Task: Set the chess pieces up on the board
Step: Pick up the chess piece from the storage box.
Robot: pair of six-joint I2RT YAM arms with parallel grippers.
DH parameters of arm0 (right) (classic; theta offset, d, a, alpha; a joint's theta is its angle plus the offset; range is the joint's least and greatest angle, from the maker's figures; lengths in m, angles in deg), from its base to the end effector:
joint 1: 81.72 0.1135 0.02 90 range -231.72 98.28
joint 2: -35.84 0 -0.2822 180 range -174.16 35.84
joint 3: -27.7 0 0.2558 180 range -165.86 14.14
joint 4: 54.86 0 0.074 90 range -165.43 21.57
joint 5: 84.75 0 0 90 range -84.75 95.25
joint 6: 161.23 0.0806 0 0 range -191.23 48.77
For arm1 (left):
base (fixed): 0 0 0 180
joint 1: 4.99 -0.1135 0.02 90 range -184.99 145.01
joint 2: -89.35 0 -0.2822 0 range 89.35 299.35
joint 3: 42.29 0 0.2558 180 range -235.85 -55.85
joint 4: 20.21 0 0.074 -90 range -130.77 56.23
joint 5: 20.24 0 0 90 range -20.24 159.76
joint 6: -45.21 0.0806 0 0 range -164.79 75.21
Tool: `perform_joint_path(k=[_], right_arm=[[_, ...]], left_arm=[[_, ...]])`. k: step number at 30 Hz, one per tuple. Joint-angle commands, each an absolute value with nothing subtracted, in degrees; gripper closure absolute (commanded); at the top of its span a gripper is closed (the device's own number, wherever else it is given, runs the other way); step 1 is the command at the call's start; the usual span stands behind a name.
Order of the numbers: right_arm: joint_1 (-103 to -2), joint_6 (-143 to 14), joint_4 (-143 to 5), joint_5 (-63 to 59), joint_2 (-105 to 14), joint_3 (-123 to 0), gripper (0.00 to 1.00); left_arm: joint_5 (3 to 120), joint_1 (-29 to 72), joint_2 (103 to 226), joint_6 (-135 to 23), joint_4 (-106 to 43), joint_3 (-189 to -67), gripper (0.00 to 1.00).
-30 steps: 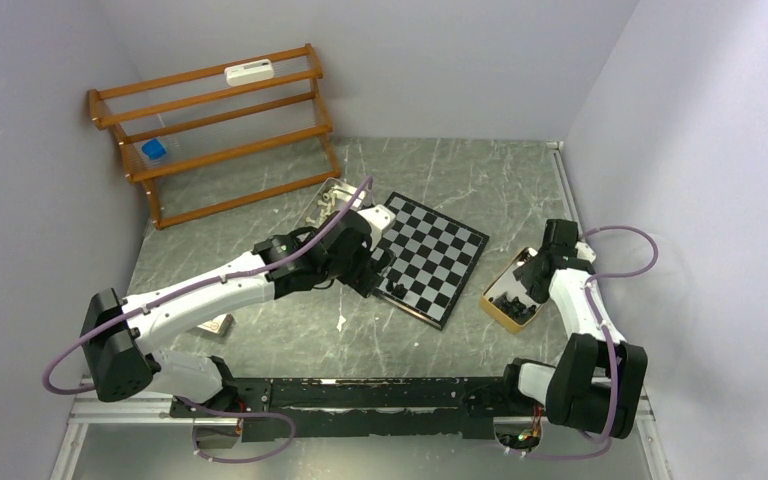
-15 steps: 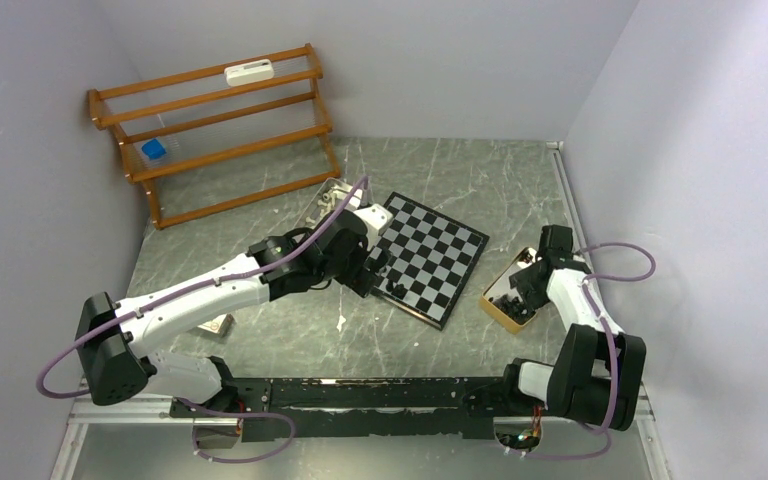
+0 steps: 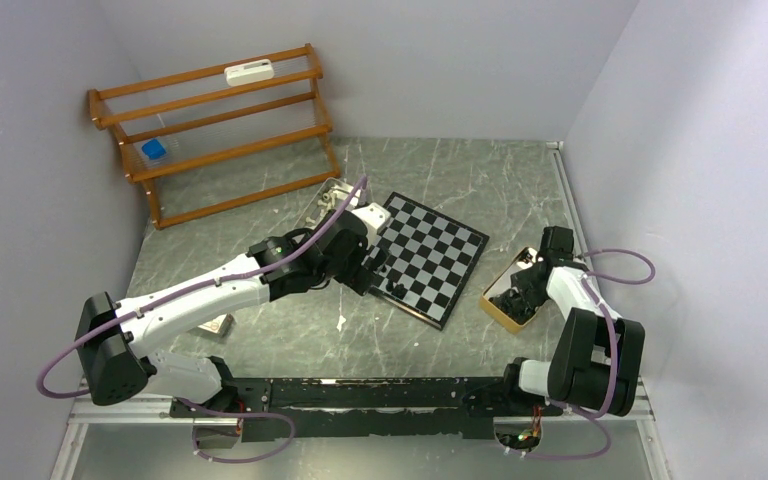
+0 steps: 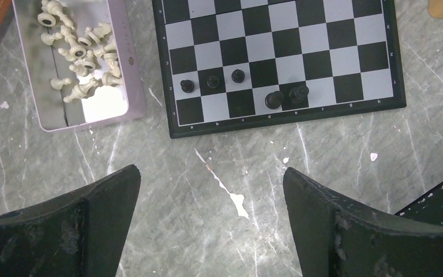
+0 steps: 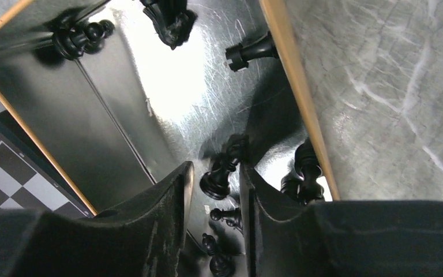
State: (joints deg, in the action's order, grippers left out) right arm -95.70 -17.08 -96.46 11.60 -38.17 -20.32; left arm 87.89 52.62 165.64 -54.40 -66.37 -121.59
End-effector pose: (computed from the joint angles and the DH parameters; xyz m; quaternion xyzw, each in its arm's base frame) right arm 0.2219 -0.0644 0.1302 0.5575 0.8053 0.0156 0.2009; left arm 0.1918 -0.2555 0.2981 0.3113 0.8533 -0.0969 0.4070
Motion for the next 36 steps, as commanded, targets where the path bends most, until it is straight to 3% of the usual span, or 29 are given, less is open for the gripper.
perform_joint_path(k=[1,8,18,26,31,36], right_arm=[[-96.48,-17.42,-94.27,11.98,-38.79,-19.29,0.63],[-96.48,-21.69,-93.27,13.78,-35.08,-19.18,0.84],[-96.48,-29.07,-94.49,14.85,-28.4,-21.82,0.91],[-95.02,-37.89,-94.63,12.64,-21.38,-25.6,0.94],[-89.43,-41.37,-91.72,11.3,-17.38,-29.17,0.95],[-71.89,-43.96,-83.24,12.47,-14.45,-31.11,0.95]], left_arm=[[89.74,52.93,165.07,-53.97,-66.18,-121.38,0.02],[89.38,52.93,165.33,-54.2,-65.81,-121.0,0.02],[89.81,52.66,165.46,-56.55,-65.67,-120.84,0.02],[77.66,45.8,165.41,-61.25,-63.8,-121.76,0.06],[70.29,38.55,166.5,-62.61,-64.9,-124.79,0.07],[67.57,33.54,165.92,-64.79,-66.02,-128.89,0.08]])
